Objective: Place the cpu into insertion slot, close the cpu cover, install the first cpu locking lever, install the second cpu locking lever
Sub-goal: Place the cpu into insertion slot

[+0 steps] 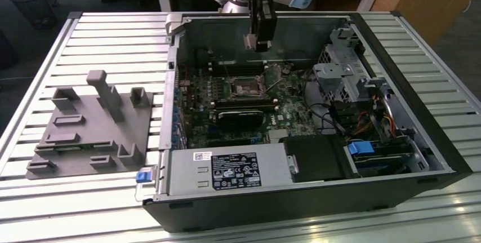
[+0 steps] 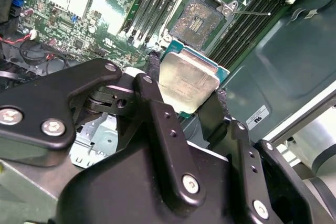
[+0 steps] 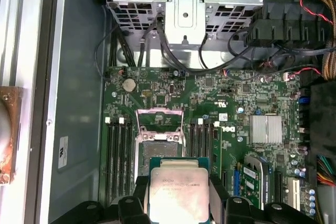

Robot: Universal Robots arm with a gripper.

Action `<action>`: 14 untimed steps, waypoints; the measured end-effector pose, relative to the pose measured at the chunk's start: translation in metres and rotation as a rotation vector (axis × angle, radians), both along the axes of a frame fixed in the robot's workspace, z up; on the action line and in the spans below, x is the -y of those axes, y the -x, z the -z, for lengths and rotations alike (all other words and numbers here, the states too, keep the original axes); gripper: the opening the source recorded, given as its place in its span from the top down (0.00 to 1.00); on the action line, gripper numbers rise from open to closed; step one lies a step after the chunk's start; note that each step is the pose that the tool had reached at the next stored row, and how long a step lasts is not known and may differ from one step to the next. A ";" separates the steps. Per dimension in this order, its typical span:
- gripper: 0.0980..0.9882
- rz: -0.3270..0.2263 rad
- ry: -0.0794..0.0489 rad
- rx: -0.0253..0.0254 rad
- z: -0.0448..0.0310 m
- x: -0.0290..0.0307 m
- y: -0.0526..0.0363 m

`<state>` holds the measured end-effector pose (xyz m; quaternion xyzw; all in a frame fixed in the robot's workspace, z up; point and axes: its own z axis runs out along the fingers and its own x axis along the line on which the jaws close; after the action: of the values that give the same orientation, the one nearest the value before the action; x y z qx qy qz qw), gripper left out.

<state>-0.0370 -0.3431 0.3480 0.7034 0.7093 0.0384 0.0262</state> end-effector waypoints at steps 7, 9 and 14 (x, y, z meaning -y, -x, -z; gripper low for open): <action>0.50 -0.072 0.000 0.0034 0.0048 0.0000 0.0002; 0.50 -0.072 0.000 0.0045 0.0079 0.0000 0.0009; 0.50 -0.074 0.000 0.0048 0.0168 -0.0001 0.0020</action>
<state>-0.0390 -0.3430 0.3311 0.6764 0.7349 0.0412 0.0263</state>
